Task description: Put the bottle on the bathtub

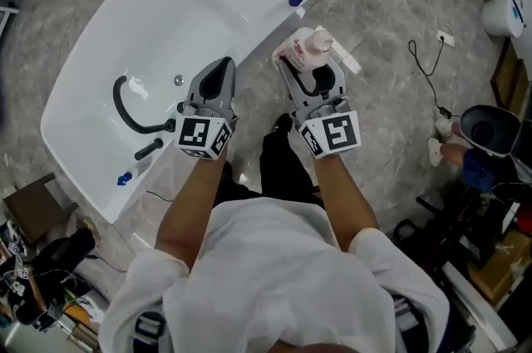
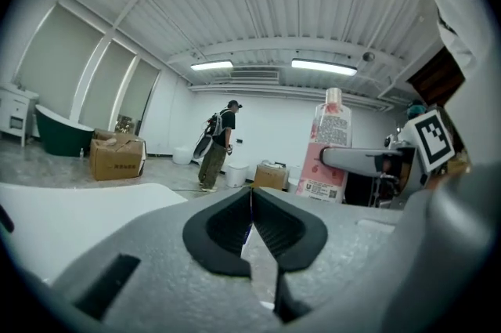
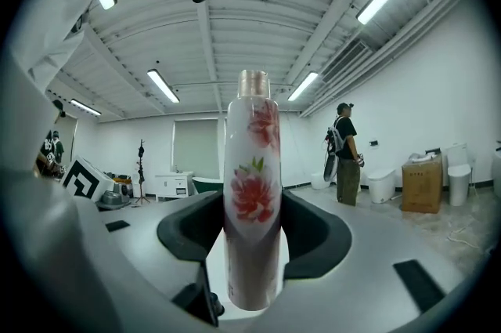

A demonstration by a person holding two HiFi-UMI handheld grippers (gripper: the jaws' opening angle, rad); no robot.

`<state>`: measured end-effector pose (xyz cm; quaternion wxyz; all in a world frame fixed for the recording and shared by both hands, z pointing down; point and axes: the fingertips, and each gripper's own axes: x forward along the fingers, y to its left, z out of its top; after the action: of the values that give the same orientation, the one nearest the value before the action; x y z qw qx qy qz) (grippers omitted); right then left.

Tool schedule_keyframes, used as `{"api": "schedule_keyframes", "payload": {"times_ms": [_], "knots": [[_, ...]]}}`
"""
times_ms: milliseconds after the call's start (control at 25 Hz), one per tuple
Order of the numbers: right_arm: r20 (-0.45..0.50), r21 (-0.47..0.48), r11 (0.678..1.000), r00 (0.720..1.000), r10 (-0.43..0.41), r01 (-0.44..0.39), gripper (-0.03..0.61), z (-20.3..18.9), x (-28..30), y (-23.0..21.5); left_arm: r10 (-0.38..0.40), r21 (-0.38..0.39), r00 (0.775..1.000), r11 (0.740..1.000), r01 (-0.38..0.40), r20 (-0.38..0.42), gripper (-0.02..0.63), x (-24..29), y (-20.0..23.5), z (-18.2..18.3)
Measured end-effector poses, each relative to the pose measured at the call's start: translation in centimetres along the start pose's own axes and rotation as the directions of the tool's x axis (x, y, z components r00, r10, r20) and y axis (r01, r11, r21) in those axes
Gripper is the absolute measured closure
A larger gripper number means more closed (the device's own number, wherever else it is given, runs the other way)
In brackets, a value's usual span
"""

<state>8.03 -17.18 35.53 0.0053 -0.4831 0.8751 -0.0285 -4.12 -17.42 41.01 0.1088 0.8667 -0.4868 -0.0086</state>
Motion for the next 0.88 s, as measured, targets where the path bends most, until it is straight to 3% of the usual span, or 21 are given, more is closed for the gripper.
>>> {"api": "schedule_keyframes", "payload": {"times_ms": [440,880], "knots": [[-0.047,0.058,0.992,0.992,0.115,-0.112,0.353,-9.9,6.0,-7.6,0.201,-0.007,0.979,0.979,-0.202,-0.001,0.597,7.9,2.3,-6.7],[-0.049,0.06,0.988,0.988,0.146,-0.143,0.353,-19.5,9.9,-10.1,0.287,-0.04,0.958,0.957,-0.286,0.018,0.597,12.3,5.4,-14.4]]}}
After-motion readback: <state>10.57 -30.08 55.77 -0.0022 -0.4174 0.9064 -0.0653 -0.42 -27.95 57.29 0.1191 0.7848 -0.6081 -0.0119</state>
